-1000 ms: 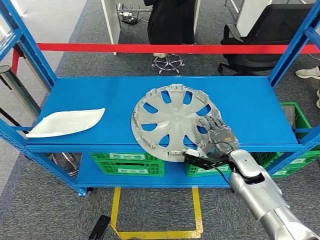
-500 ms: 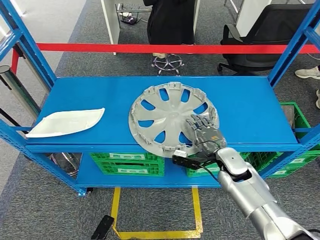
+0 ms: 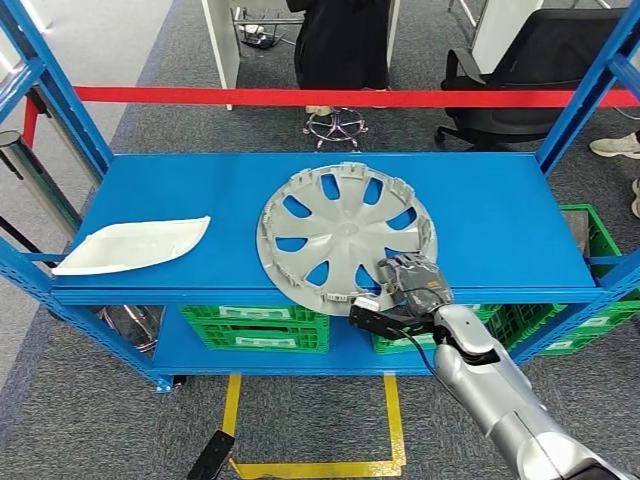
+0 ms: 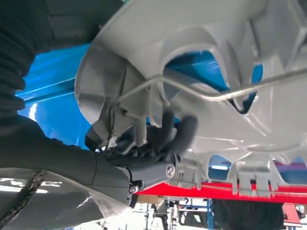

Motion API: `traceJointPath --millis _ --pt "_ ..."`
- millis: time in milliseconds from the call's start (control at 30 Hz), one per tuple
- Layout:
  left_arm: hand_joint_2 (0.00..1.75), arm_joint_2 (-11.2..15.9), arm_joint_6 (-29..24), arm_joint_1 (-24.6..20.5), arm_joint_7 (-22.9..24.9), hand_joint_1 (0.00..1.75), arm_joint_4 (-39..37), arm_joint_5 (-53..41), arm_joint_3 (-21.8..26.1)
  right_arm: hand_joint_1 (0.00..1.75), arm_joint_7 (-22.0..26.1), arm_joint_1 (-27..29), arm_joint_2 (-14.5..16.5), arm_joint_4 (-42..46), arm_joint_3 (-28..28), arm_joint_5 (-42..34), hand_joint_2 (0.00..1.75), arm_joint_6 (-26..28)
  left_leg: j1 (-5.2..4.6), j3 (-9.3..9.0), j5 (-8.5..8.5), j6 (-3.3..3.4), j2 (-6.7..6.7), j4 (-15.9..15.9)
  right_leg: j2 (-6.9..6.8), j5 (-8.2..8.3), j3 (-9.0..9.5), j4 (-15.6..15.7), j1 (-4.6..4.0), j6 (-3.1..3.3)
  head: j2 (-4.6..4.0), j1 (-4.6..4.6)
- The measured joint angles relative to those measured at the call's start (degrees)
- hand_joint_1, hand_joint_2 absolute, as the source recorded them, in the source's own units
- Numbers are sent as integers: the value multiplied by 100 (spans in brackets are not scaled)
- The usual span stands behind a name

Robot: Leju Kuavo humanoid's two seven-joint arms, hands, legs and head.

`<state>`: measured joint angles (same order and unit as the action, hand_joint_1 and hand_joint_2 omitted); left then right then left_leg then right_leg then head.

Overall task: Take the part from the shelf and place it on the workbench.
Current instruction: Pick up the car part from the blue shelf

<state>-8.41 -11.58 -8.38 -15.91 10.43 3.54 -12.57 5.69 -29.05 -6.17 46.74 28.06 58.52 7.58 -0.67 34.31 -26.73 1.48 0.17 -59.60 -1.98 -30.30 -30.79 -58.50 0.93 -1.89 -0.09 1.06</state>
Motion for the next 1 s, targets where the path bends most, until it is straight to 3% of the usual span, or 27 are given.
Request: traceJointPath --millis 367,433,500,567,800,1000 --pt "175 3 -56 4 -101 0 0 48 1 175 175 216 -15 206 -268 -9 175 210 0 -24 2 1 0 2 1 5 15 2 1 2 0 -1" --pt "87 7 -40 8 -126 0 0 80 3 175 144 288 -14 367 -276 44 175 241 0 -23 6 3 0 1 1 11 26 2 1 1 0 0" --pt "87 9 45 16 -222 0 0 196 32 175 174 416 -11 620 -271 203 175 385 0 -22 9 5 -2 0 -4 13 27 2 1 0 0 0" --pt "175 14 176 45 -386 0 0 389 120 175 174 679 -9 1145 -225 558 175 588 0 -15 9 6 -5 0 -10 11 24 2 0 1 0 -2" --pt "175 66 320 197 -608 0 0 732 520 175 -29 1889 -241 3782 328 1669 175 1082 1 25 5 6 -7 3 -11 -1 -21 1 -2 8 0 2" --pt "175 92 342 252 -735 0 0 795 702 175 -74 2385 -613 4985 511 1837 175 1400 1 30 -3 -4 -4 7 -1 -5 -29 1 -2 13 0 2"
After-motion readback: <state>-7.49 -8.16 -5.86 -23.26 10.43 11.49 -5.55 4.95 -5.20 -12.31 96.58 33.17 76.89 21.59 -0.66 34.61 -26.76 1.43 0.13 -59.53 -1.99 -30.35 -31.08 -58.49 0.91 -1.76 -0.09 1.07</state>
